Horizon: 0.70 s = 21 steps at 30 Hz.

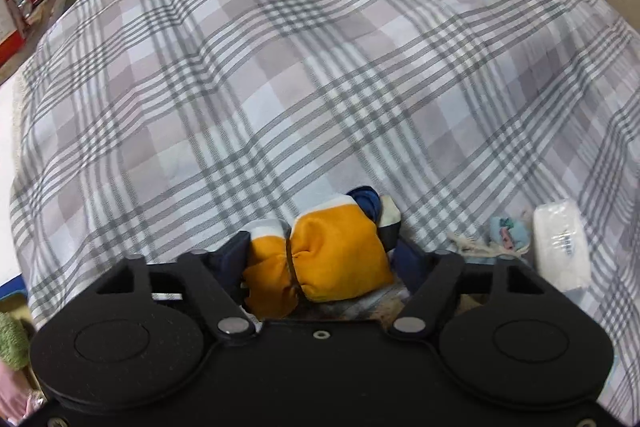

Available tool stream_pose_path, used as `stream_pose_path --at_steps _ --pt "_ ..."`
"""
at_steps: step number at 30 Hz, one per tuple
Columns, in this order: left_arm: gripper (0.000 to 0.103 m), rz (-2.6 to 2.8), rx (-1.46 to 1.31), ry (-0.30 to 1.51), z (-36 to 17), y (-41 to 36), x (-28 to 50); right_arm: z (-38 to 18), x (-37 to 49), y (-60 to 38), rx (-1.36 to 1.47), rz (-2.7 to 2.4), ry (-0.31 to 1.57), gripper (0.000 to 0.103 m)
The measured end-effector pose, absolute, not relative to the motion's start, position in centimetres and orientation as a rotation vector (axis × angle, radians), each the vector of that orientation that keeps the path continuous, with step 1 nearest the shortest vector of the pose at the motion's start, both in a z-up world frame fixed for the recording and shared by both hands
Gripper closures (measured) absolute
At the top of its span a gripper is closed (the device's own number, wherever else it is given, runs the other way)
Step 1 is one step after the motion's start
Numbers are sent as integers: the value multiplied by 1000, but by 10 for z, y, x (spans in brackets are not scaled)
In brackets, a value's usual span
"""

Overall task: Organize soft objects
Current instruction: 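Carry the pouch toward the tray with the left gripper while the right grasps a blue face mask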

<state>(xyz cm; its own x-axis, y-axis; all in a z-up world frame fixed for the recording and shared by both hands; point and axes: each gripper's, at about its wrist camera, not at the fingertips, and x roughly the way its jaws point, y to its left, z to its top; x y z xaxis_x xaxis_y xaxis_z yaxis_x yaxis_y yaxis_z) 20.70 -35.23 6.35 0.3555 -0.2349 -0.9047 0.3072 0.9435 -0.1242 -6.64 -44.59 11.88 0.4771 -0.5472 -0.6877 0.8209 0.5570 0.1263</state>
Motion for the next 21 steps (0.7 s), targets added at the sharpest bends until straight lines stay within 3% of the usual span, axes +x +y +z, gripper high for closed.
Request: stream_pose_path --at_steps 3,21 --pt "44 -380 70 1146 73 -352 204 118 -68 -447 492 -878 628 1" --pt "44 -561 160 1051 156 -274 92 117 -67 -447 492 -885 623 1"
